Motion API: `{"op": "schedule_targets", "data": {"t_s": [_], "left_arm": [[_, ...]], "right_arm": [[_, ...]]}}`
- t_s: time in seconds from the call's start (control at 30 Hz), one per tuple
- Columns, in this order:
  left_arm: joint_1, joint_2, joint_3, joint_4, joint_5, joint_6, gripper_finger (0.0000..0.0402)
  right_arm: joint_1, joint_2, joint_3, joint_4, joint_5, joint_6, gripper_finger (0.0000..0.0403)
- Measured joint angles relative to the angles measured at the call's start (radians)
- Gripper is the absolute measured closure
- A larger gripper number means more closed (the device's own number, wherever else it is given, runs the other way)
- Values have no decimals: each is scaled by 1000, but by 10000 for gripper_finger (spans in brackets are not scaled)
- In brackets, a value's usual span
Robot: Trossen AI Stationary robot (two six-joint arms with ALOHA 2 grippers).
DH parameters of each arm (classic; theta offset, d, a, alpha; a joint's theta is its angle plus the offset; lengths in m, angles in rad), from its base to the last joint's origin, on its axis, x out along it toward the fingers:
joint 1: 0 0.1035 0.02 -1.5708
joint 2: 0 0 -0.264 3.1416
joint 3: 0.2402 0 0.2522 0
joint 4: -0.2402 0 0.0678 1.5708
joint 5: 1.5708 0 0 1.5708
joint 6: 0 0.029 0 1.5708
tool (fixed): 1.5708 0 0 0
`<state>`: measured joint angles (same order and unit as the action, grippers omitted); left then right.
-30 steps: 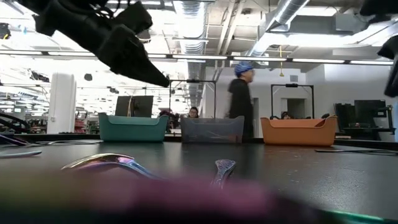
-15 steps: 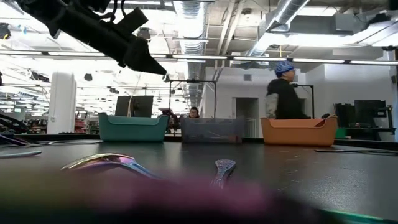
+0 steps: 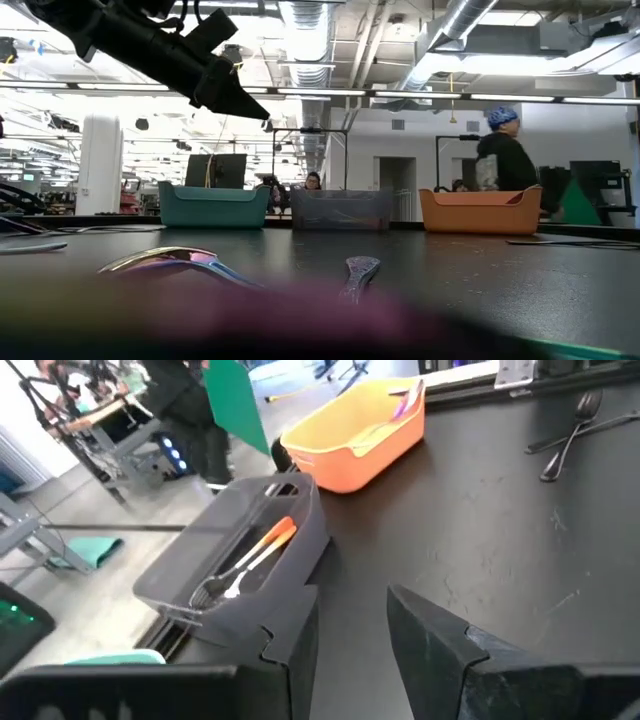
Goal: Sort silverware by color (type)
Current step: Put the orange fork into the black bin
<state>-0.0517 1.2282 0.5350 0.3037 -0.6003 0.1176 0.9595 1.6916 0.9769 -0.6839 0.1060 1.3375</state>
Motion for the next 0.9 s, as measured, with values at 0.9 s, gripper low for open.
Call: {"op": "schedule_targets", "data": {"t_s": [0.9], "left_arm": [[8, 0, 0, -47, -8, -32, 292]], "right_arm": [[30, 81, 7, -97, -10, -140, 312]]}}
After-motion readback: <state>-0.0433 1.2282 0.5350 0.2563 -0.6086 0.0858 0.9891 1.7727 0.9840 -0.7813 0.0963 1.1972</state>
